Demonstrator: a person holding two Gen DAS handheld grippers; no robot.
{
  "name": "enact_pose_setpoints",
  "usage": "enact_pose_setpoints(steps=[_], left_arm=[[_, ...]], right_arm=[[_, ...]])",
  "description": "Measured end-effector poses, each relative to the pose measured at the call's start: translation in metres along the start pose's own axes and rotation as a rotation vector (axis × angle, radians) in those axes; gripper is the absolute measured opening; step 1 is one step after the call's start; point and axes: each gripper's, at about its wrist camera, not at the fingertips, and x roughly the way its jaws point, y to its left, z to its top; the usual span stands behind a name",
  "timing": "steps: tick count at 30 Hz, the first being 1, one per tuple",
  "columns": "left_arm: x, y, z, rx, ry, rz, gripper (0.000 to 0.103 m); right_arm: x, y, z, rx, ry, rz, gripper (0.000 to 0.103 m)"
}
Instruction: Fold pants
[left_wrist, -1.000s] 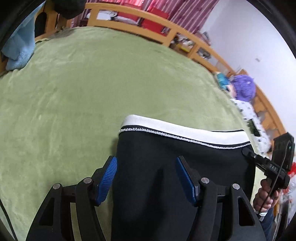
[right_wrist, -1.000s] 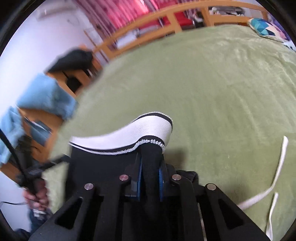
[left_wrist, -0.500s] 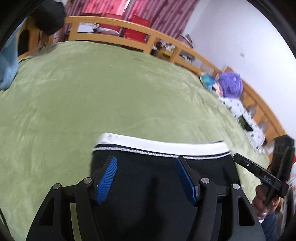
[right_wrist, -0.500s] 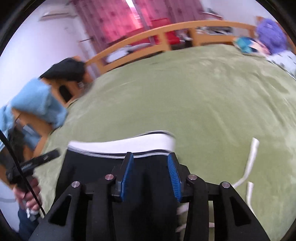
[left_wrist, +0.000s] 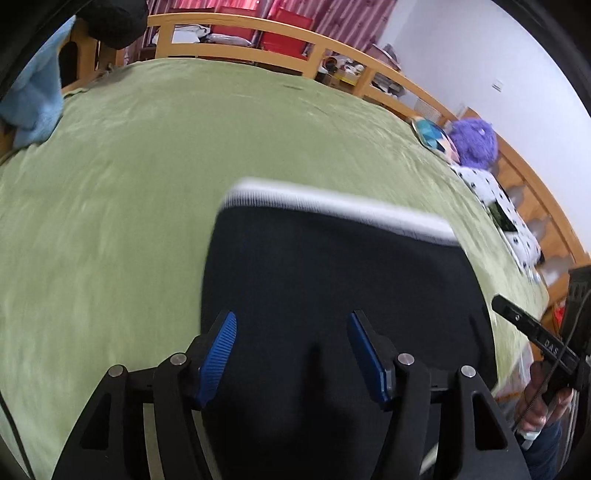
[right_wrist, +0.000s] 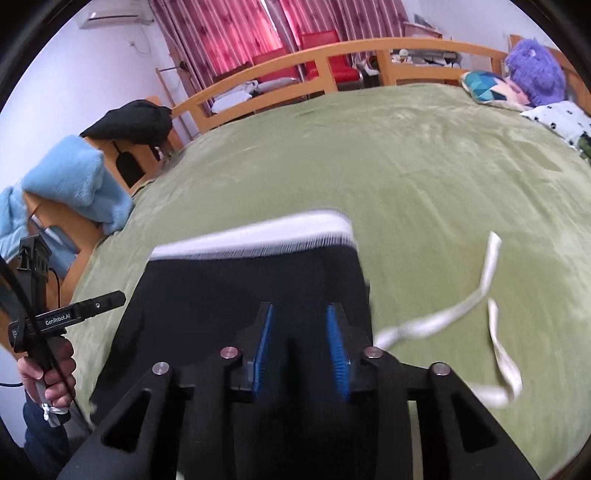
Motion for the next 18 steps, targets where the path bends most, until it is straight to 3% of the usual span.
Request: enact_pose_setpoints(steps=[4,6,7,10,14,16,18], left_arm=[[-0.015,-0.006,-0.063,0.020,-0.001,0.030,0.061],[-0.017,-0.007,-0.082,0.054,-0.049,0.106,0.077],[-0.012,-0.002,-0.087,0.026,-0.020,0.104,0.077],[-0.017,0.018,-0.086,-0.139,0.024,0.012,0.075],[-0.044,0.009,-0.078,-0.122,-0.031,0.142,0.073],[-0.056,0.000,-0.071,-0.109,-0.043,0.165,0.073],[-0.068,-0.008,-0.066,-0.106,-0.076,0.156,0.073]], right_arm=[[-0.012,0.007,-0.055,-0.058,0.031,-0.044,0.030],[-0.009,0.004,-0.077,-0.080,0.039,-0.087,0.026],[-0.006,0.004,-0.085,-0.095,0.045,-0.106,0.026],[-0.008,0.008,-0.086,-0.097,0.076,-0.141,0.026],[-0.029,0.007,-0.079,-0.067,0.062,-0.139,0.030],[-0.037,0.005,-0.074,-0.054,0.055,-0.148,0.040],[-0.045,0.006,-0.066,-0.043,0.044,-0.147,0.040]])
